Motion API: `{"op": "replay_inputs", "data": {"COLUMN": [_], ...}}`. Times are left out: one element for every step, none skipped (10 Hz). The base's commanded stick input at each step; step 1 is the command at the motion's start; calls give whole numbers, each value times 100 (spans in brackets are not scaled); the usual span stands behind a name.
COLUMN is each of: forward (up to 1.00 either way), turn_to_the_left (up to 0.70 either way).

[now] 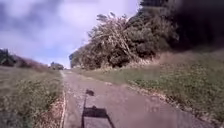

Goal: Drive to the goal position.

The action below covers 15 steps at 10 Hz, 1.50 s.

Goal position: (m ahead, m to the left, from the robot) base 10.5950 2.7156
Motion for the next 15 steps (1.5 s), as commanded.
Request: {"op": "replay_inputs", "data": {"forward": [70, 70, 70, 70, 70, 70, 70, 70, 70, 70, 70, 70, 70, 70, 70], "turn_to_the_left": [14, 14, 14, 14, 14, 14, 14, 14, 14, 14, 14, 14, 14, 14, 14]}}
